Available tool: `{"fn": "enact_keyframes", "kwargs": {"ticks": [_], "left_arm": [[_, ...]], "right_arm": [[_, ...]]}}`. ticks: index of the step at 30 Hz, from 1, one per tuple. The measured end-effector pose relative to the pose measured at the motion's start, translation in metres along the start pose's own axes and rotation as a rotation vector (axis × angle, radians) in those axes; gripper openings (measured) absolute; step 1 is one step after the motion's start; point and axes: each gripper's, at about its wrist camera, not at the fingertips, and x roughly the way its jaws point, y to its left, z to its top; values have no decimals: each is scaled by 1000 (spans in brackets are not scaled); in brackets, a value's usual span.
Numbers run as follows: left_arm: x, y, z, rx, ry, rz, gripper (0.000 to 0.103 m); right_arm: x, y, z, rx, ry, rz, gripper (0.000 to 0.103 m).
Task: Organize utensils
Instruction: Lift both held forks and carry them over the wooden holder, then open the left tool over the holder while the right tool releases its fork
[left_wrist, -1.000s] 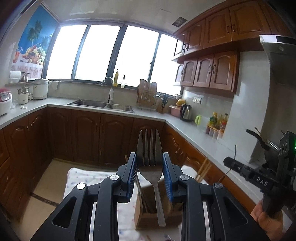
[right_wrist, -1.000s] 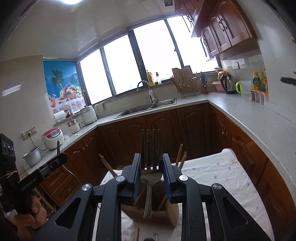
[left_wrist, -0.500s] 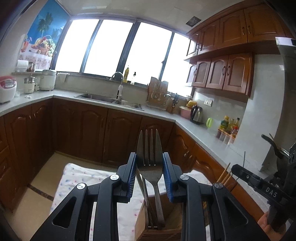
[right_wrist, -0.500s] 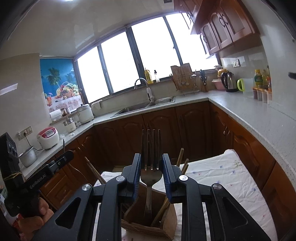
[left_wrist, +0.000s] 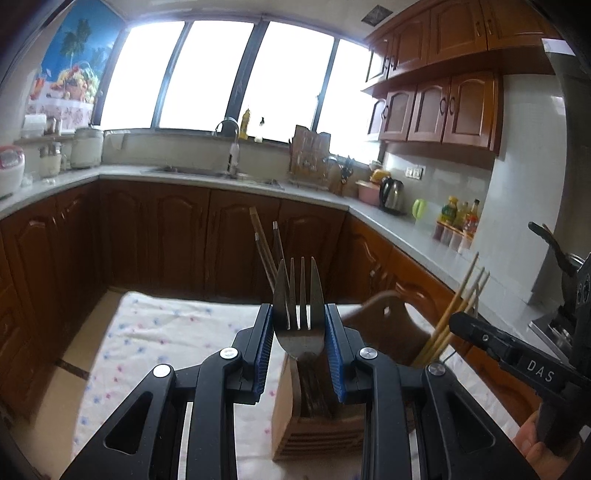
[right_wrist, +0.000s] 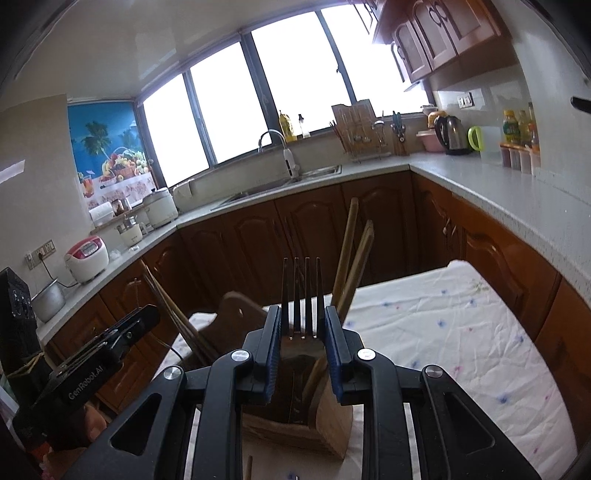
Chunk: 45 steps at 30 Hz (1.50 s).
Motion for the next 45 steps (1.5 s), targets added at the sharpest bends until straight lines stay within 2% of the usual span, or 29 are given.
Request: {"fn": "enact_keyframes", "kwargs": {"ticks": [4,11,24,33,37,41,45], "left_arm": [[2,9,-2,-2,23,-7,26],[-1,12,2,21,19,-3,26],[-3,9,-3,31,30,8,26],[-9,7,-3,18,23,11,27],[-15,7,-5,15,16,17,40],[-22,11,-7,5,9,28,51],[-31,15,-10,-5,9,36,56]], "right_arm": [[4,2,-7,-14,16,-8,23],[13,3,-19,-24,70,3,23],[13,0,-16,0,81,16,23],[3,-3,-8,34,57,33,29],[-2,-8,-7,55,45,32,39],[-7,-14,-6,88,36,34,44],[-16,-16,-5,101,19,34,50]]}}
